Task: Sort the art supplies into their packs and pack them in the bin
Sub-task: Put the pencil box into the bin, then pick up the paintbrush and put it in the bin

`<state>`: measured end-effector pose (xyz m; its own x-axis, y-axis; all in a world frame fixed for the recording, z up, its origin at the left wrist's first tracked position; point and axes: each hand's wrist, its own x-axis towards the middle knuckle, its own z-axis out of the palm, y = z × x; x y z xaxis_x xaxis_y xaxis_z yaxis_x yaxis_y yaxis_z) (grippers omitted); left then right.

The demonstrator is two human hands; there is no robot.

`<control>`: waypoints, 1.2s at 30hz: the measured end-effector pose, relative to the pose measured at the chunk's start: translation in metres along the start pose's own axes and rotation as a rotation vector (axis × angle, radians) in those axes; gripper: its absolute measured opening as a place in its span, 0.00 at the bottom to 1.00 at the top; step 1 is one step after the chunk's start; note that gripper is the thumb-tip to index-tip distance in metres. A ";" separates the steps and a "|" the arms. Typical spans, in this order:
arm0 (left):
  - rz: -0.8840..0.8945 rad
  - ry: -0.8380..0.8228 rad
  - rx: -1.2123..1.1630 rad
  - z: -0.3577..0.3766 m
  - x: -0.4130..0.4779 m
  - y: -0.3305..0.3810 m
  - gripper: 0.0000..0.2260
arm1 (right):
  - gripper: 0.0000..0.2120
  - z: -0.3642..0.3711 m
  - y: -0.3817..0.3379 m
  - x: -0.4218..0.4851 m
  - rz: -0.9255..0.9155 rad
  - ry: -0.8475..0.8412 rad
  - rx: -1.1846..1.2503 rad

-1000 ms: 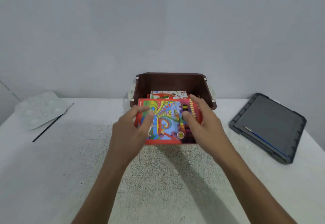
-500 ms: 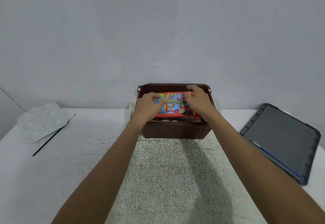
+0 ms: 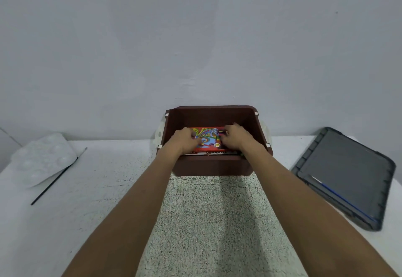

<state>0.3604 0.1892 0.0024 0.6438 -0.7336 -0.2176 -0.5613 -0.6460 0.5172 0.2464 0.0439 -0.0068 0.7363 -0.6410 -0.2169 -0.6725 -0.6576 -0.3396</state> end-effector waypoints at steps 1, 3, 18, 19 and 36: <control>0.014 0.010 0.034 0.000 -0.001 0.000 0.18 | 0.22 0.000 0.000 -0.001 -0.009 0.014 -0.025; 0.064 0.074 0.134 0.000 -0.003 0.002 0.17 | 0.20 0.000 -0.001 -0.005 -0.033 0.089 -0.043; 0.786 0.599 -0.106 0.060 -0.079 0.043 0.08 | 0.16 -0.039 0.061 -0.104 -0.216 0.660 0.233; 0.834 0.615 -0.135 0.069 -0.086 0.048 0.08 | 0.17 -0.037 0.072 -0.113 -0.184 0.671 0.234; 0.656 0.058 0.255 0.197 -0.115 0.001 0.27 | 0.10 0.007 0.225 -0.183 0.277 0.230 -0.155</control>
<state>0.1833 0.2314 -0.1352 0.1536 -0.9807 0.1206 -0.9427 -0.1089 0.3154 -0.0395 0.0163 -0.0501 0.5007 -0.8632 -0.0644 -0.8600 -0.4876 -0.1508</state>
